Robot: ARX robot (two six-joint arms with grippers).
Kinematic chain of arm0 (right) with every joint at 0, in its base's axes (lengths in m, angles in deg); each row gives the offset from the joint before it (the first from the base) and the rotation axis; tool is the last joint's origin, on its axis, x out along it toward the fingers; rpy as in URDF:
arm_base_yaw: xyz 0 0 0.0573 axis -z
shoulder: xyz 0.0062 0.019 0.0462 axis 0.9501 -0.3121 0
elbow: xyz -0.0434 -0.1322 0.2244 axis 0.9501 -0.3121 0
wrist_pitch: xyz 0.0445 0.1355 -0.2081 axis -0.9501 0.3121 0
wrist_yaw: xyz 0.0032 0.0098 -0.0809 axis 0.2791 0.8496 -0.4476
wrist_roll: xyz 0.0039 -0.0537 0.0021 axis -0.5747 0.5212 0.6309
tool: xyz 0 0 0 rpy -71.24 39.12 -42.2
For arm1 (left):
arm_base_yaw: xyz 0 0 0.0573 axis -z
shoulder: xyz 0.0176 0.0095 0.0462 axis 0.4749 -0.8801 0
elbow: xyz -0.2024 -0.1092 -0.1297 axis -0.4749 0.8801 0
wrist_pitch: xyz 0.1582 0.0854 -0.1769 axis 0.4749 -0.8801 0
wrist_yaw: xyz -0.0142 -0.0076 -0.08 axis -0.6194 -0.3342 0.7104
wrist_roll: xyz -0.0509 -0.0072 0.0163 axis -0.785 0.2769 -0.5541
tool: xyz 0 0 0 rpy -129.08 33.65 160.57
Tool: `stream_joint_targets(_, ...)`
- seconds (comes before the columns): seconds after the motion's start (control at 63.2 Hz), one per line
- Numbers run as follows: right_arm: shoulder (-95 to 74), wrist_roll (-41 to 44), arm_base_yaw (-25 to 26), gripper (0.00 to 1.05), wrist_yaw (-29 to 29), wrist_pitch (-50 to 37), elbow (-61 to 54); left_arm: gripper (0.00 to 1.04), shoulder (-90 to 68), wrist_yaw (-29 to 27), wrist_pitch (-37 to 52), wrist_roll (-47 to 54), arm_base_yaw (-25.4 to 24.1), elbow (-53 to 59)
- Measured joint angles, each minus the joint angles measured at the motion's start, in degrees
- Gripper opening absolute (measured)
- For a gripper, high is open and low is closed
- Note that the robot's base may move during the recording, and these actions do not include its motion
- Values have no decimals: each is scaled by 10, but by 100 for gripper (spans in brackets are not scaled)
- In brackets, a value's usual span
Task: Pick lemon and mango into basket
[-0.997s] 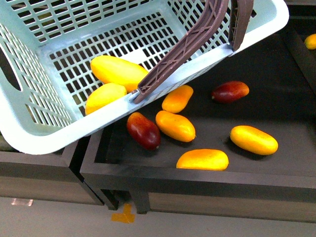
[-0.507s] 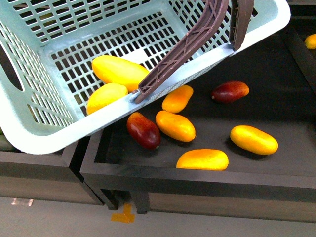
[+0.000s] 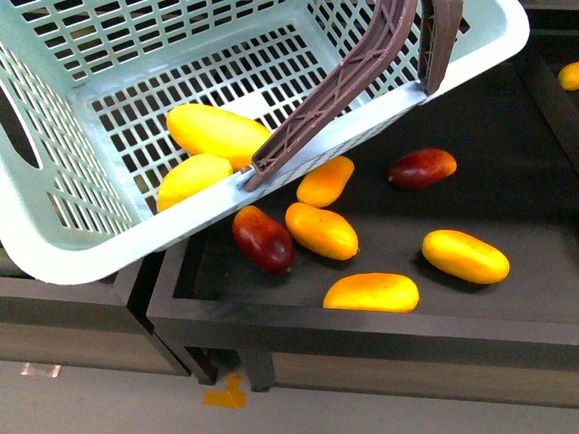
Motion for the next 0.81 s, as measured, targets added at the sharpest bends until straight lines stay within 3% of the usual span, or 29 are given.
stream_joint_targets(0.079, 0, 0, 0, 3, 0, 0, 0, 15, 0, 0, 0, 2, 0, 0)
stream_joint_targets(0.665, 0, 0, 0, 97, 0, 0, 0, 15, 0, 0, 0, 1, 0, 0)
stream_joint_targets(0.807, 0, 0, 0, 96, -2, 0, 0, 15, 0, 0, 0, 1, 3, 0)
